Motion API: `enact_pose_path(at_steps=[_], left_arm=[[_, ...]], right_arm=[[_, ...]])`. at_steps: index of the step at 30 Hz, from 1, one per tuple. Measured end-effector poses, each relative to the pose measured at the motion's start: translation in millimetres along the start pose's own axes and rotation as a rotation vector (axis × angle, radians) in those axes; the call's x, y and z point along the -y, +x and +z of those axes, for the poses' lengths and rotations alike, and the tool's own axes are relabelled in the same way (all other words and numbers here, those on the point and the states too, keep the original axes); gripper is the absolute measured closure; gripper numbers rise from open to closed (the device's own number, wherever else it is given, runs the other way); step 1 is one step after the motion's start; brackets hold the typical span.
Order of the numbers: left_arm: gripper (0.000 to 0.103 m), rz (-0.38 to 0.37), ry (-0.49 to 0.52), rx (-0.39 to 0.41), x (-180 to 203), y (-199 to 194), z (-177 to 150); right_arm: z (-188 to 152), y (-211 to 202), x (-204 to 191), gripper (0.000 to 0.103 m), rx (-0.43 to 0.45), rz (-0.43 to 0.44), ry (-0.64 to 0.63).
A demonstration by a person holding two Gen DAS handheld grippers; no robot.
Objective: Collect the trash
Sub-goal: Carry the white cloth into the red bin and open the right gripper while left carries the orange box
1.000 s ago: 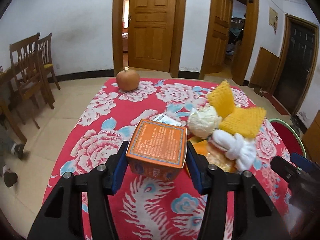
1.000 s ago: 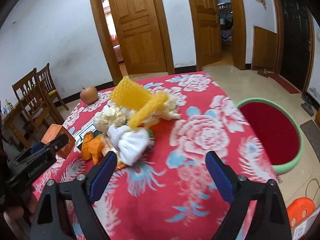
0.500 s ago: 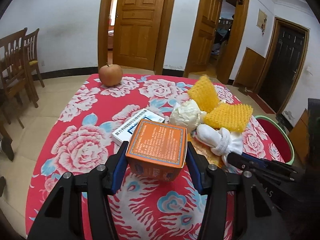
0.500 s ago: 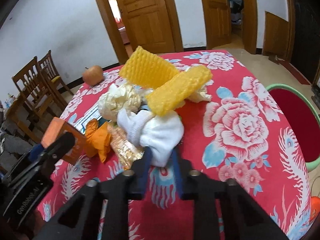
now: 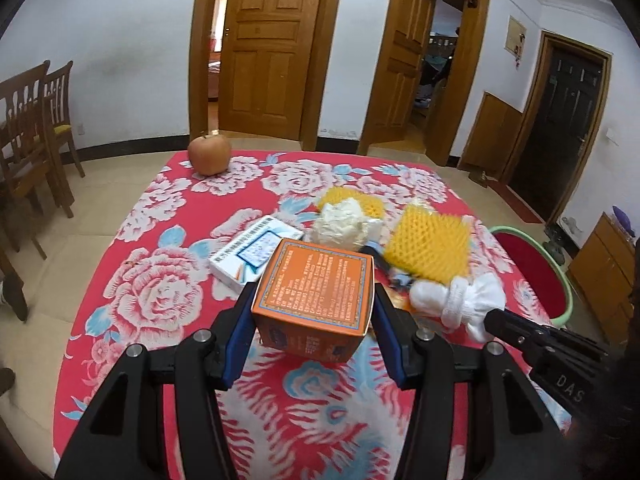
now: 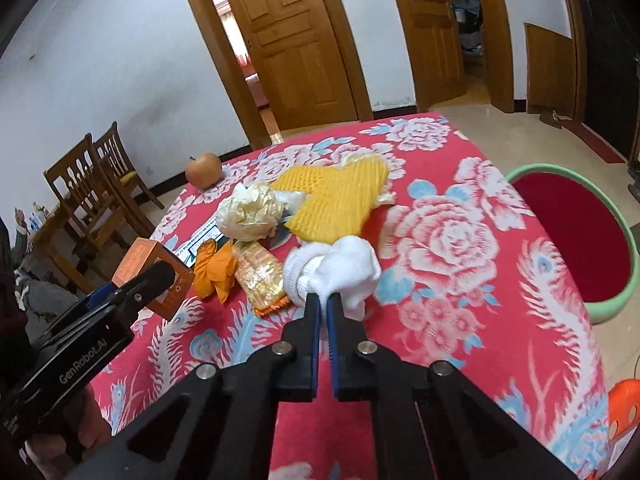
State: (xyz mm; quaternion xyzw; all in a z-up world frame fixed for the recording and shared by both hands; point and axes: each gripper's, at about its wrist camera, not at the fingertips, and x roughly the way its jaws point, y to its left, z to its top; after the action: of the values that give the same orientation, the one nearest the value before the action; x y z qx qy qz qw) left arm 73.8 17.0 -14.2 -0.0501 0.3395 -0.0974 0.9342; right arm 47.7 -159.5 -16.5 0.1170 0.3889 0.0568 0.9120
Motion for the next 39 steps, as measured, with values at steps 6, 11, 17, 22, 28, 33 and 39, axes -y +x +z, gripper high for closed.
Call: enact_pose_path(at_steps=[6,11,17,22,28,33,39], left_arm=[[0.048,-0.082,0.029,-0.015,22.6,-9.3,5.1],[0.048,-0.16,0.034,-0.058,40.2,-6.5,13.8],[0.048,-0.188,0.078,-0.067,69.3,-2.9,28.3],[0.048,-0.21,0.117,-0.067,95.5,2.8,38.0],[0.048,-0.24,0.132,-0.095,129.1,25.4,43.0],[0.048,-0.251,0.162,-0.118,158.9,44.7,41.3],[0.048,-0.269,0.216,-0.132,190.5,65.4,41.9]], right_arm=[[0.0,-32.6,24.2,0.098,0.072,-0.029,0.032],[3.3,-52.3,50.5,0.098,0.124,-0.039,0.078],[13.5,-67.6,78.2,0.098,0.185,-0.068,0.11],[25.6,-70.9,112.9,0.098,0.227,-0.114,0.164],[35.1,-69.2,149.5,0.098,0.26,-0.175,0.224],[38.7,-60.8,176.4,0.098,0.263,-0.232,0.263],[37.2,-48.0,208.5,0.094,0.242,-0.263,0.331]])
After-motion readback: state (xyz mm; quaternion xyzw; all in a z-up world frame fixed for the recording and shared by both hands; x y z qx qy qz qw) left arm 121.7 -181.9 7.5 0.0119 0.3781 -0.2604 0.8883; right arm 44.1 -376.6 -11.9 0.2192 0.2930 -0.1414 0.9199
